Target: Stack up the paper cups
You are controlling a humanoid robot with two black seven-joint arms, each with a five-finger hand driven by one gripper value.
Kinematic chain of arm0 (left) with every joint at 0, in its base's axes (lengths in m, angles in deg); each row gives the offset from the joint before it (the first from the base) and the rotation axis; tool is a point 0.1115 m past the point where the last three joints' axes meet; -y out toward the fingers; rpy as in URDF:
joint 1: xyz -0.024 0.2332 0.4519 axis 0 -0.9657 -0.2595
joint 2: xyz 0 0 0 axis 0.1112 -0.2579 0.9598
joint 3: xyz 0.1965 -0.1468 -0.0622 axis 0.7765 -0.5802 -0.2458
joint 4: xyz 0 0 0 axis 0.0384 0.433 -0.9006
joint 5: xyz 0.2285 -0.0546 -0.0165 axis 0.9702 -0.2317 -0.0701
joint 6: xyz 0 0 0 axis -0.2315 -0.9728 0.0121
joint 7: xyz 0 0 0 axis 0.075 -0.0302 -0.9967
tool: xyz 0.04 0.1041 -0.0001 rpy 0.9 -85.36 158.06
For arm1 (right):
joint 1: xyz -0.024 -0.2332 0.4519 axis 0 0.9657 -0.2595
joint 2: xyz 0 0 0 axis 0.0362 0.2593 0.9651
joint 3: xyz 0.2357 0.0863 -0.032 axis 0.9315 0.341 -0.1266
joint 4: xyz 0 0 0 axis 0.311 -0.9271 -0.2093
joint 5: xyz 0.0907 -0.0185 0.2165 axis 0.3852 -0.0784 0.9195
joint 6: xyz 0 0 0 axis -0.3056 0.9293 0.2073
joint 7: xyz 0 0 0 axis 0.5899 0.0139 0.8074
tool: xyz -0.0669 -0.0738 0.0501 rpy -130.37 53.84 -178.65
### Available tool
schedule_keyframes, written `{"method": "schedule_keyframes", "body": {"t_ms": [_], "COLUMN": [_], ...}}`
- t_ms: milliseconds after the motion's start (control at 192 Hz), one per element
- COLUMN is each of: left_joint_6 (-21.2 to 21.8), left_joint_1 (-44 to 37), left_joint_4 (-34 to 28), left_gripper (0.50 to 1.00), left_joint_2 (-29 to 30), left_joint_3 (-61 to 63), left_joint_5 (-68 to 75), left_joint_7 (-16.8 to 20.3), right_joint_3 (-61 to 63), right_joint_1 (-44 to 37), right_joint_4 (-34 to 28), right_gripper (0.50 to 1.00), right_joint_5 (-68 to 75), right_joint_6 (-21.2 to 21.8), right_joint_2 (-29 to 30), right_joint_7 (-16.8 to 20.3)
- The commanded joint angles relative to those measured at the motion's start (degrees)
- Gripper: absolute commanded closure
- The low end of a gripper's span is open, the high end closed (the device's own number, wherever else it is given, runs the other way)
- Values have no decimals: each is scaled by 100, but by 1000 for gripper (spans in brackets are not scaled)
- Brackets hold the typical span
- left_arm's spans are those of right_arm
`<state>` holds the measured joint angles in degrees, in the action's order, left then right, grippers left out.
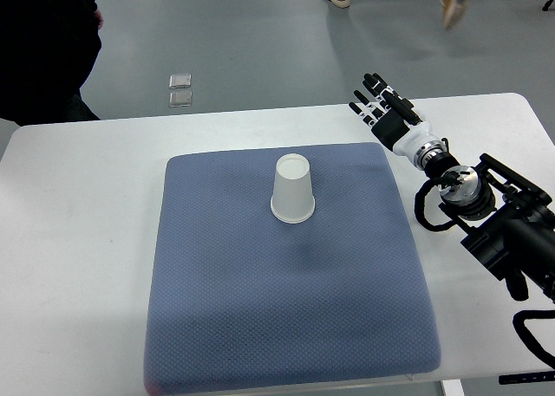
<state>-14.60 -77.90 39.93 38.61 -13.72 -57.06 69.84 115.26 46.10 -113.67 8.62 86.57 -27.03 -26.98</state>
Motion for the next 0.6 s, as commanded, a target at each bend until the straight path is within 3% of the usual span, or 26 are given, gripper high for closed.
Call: {"method": "schedule_keyframes", "body": {"t_ms": [0, 401, 594], "left_joint_6": [-7, 2, 2], "left_joint_1": [0, 0, 0], "left_joint_4": [0, 18, 26], "left_gripper": [500, 500, 500], "left_joint_2": [0, 0, 0], "left_joint_3": [6, -29, -29], "left_joint_5": [0, 0, 0], "left_joint_7": [0, 0, 0], "right_joint_3": [0, -115, -308], "right_joint_1": [-1, -177, -511], "right_joint_4": [-8, -140, -483], "right_gripper": [576, 579, 579], "right_joint_5": [0, -62, -897], "right_joint_6": [-9, -70, -79], "right_joint_2": [0, 17, -449], "right_joint_7": [-4, 5, 84]}}
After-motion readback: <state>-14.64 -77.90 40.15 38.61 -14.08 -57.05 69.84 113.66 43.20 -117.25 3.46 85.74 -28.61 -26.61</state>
